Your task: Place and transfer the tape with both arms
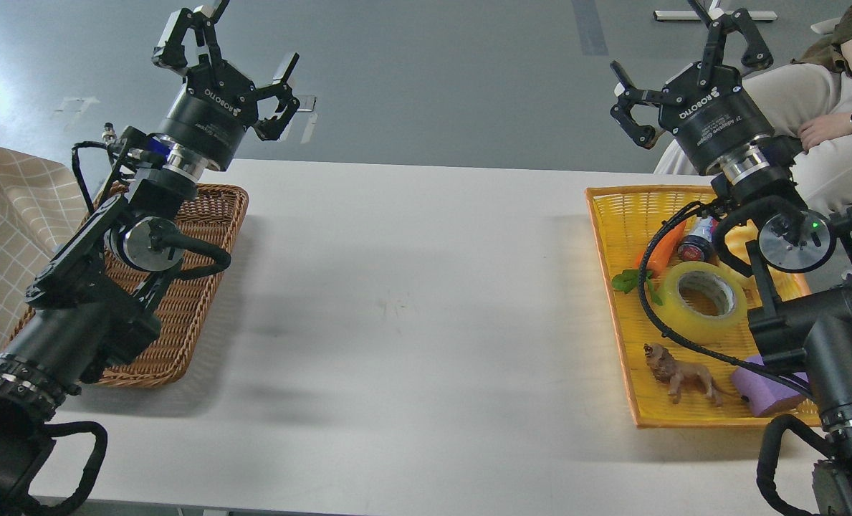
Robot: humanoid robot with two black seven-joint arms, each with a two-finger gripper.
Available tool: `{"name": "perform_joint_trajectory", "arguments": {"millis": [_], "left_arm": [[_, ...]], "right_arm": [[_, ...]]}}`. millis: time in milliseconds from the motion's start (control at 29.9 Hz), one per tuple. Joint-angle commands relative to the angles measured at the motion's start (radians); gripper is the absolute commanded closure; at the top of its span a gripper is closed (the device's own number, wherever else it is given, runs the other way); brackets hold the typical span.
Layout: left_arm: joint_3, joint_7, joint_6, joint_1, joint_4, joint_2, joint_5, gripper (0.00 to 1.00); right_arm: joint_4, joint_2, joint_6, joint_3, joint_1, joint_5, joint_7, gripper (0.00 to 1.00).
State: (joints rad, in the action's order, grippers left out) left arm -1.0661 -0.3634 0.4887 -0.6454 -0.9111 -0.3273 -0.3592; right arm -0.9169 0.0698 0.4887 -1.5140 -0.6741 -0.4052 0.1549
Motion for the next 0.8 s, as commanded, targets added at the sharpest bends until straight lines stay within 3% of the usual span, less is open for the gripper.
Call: {"name": "perform_joint_trajectory", "arguments": {"millis": [0,769], "left_arm": [[0.001,0.001,0.0,0.0,0.0,0.004,0.0,0.02],[0.006,0.0,0.0,0.001,-0.006,0.004,0.0,0.02]], "right_arm": [[-0.002,-0.001,0.0,0.0,0.001,0.0,0.0,0.0],[-0.007,-0.001,0.0,-0.003,0.001,0.002,0.0,0.0]]}}
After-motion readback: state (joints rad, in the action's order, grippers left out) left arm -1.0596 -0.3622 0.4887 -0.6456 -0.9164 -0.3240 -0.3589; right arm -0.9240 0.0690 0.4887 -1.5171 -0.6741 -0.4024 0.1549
